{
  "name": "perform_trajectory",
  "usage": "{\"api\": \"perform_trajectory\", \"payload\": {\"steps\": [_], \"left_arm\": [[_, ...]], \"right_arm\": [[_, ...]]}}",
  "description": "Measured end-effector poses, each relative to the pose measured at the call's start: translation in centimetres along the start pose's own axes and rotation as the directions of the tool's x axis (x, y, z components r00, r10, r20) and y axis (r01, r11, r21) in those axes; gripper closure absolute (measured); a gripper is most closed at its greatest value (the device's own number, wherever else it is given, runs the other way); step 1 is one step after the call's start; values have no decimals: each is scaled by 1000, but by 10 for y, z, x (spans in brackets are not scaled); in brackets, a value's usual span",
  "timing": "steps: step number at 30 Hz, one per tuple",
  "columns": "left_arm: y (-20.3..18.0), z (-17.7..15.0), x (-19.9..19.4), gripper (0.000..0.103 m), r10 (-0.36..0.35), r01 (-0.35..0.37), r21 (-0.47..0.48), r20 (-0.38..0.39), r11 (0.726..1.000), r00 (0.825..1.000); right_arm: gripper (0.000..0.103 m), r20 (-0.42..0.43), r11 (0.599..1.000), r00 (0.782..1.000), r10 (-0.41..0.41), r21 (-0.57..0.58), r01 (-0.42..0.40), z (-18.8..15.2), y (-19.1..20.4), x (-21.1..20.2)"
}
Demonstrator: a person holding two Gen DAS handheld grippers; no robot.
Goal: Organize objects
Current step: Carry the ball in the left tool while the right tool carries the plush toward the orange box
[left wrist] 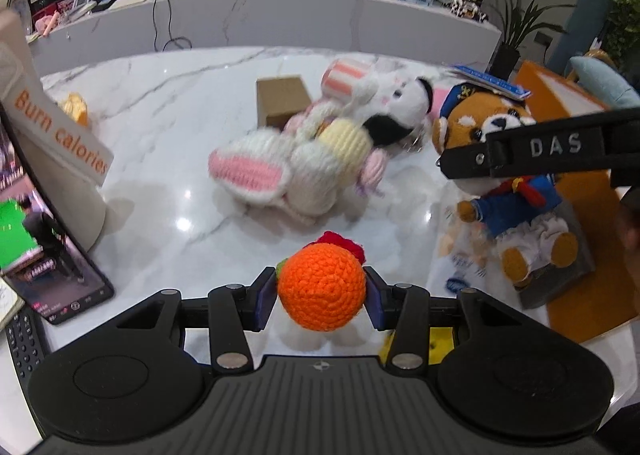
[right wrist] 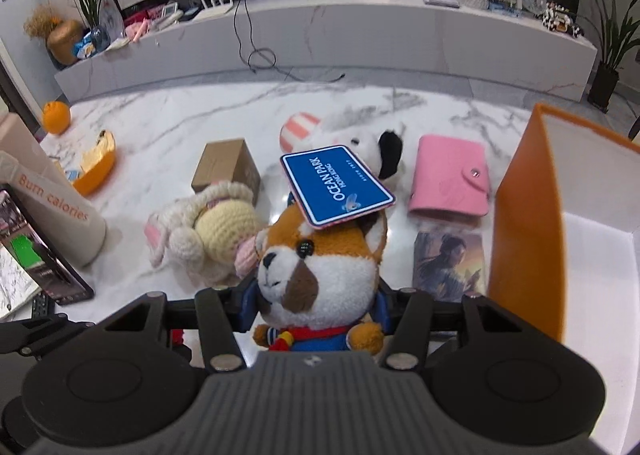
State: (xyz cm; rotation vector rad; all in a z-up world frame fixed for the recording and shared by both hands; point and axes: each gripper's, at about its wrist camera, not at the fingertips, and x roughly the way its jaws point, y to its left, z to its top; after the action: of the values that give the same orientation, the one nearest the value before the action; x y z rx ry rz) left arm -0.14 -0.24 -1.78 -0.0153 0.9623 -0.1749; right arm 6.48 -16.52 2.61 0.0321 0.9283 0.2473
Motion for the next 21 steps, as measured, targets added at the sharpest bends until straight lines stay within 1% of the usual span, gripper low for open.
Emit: {"api": "perform_trajectory", "payload": {"steps": [3, 9, 14, 19, 21], "left_arm": [[-7, 6, -5, 51, -6, 6, 2, 20, 1000, 1000], [-21, 18, -9, 51, -34, 34, -5, 57, 999, 998], [-40, 33, -17, 51, -95, 98, -21, 109, 995, 990], [-68, 44, -24, 51, -148, 149, 8, 151, 989, 977], [-78, 45, -25, 51, -153, 150, 28, 162, 988, 975]], "right_arm": [[48, 24, 1000, 1000, -3, 14, 3, 4, -4, -9], [48, 98, 999, 995, 1, 52, -6, 9, -20, -37], [48, 153, 995, 988, -4, 103, -11, 12, -42, -62], [47, 197, 985, 980, -29, 170, -5, 8, -72, -86], [47, 212, 981, 976, -44, 192, 3, 6, -84, -95]]}}
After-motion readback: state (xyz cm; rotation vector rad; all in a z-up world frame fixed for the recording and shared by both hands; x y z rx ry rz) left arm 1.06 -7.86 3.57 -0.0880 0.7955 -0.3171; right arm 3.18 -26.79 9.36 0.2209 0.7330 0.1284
